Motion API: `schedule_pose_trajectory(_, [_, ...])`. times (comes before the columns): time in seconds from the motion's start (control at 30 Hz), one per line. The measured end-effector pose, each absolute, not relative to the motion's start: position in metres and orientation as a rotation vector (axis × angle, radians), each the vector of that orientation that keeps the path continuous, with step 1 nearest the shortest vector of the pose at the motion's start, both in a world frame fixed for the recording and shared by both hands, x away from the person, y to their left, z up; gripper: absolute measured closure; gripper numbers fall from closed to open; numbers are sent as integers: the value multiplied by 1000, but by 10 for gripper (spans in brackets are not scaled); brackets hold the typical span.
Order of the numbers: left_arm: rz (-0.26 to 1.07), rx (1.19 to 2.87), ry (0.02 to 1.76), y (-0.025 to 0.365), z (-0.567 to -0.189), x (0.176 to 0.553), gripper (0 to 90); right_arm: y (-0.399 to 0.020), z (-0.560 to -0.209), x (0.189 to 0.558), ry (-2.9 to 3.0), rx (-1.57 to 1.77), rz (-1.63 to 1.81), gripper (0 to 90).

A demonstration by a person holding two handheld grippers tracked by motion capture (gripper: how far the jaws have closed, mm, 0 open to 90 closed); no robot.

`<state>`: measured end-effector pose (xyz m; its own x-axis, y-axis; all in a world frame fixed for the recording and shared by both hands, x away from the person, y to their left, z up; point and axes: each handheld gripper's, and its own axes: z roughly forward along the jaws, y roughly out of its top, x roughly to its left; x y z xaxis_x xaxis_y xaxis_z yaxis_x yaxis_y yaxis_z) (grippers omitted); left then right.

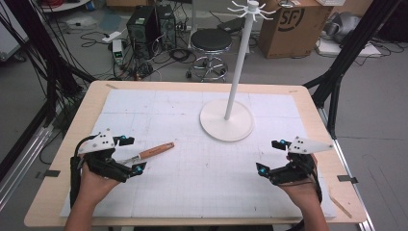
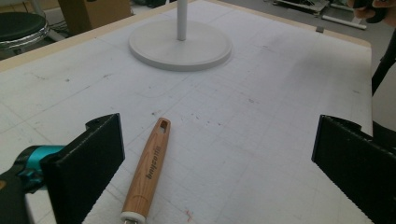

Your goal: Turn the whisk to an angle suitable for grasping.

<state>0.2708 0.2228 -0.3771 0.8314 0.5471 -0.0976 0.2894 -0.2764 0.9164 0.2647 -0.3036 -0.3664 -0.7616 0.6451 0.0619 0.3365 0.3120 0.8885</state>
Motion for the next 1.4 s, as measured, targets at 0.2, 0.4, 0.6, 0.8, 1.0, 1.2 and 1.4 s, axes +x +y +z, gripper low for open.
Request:
schedule_pose_trajectory(0.2, [291,1880,635,225,-377,270,30,-303,-367,264,2282,882,1427,5])
schedule_pose_trajectory(0.4, [310,1912,652,223,-376,273,30,-303,-369,264,2287,883,1418,5])
schedule_pose_trajectory(0.6, [334,2001,670,217,-376,278,30,-306,-368,264,2281,892,1427,5])
schedule_pose_trajectory(0.8, [348,2046,695,212,-373,287,30,-306,-370,266,2291,893,1431,5])
schedule_pose_trajectory(1.0, [322,2121,709,205,-368,303,31,-303,-369,266,2296,875,1430,5])
schedule_pose_trajectory(1.2, [280,2205,756,198,-375,318,31,-303,-371,267,2301,872,1426,5])
schedule_pose_trajectory(1.4, [285,2331,777,189,-381,328,31,-302,-372,268,2309,873,1420,6])
